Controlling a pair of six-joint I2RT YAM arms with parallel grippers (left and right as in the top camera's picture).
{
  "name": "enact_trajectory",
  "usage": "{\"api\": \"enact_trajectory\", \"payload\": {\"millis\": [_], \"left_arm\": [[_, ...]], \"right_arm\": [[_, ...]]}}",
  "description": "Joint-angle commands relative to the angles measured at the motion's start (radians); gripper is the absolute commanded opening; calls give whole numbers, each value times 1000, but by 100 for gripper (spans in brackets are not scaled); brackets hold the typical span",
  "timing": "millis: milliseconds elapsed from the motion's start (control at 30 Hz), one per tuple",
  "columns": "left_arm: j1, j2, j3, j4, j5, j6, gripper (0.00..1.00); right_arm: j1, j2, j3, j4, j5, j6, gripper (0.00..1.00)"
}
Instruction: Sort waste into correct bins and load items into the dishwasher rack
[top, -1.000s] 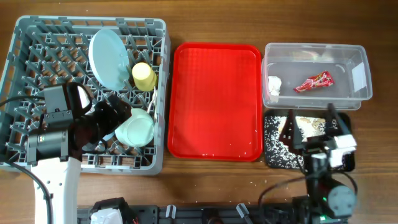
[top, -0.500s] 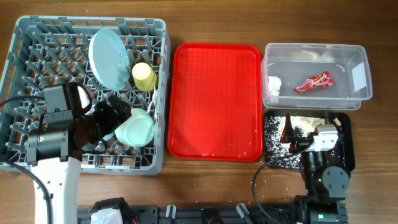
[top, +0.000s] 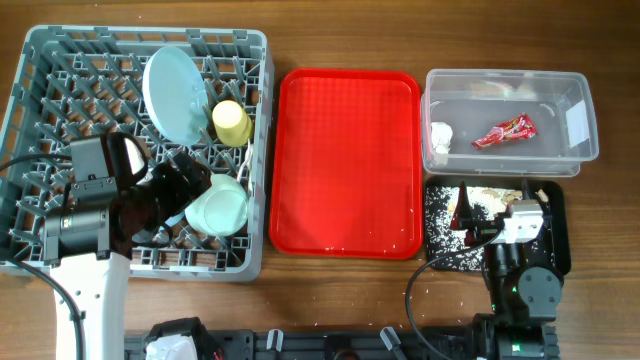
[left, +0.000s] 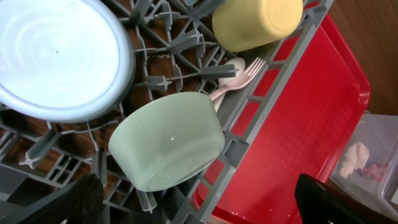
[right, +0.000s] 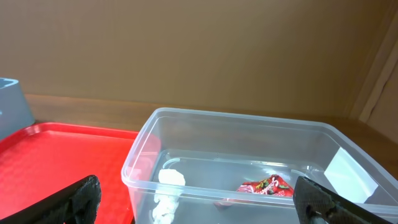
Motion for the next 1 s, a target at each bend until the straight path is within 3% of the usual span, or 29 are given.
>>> {"api": "enact_trajectory", "payload": {"millis": [0,133,300,400,467,567,633,900,967], "left_arm": [[-4,0,13,3,11,2,100],[-6,-153,-34,19,12,2,100],[-67,-698,-294,132,12,-2,100],[-147,-972,-458,415,12,-2,100],[-184,-1059,-578,700,12,-2,100],[-194,-1060,-726,1024,11,-1,100],[-194,-1061,-799,1104,-21,-1,100],[-193,-1061,-1012,1141,-180,2,100],[-167,-1061,-1023,1024,-217,2,100]], "right_arm": [[-4,-9,-1,2,-16,-16,100],[-4,-9,-1,2,-16,-16,100],[-4,-9,-1,2,-16,-16,100],[-4,-6,-1,2,-16,-16,100],[-4,-4,-1,2,-16,-16,100],[-4,-4,-1,2,-16,-16,100],[-4,-4,-1,2,-16,-16,100],[-4,-4,-1,2,-16,-16,100],[-4,-4,-1,2,-16,-16,100]]}}
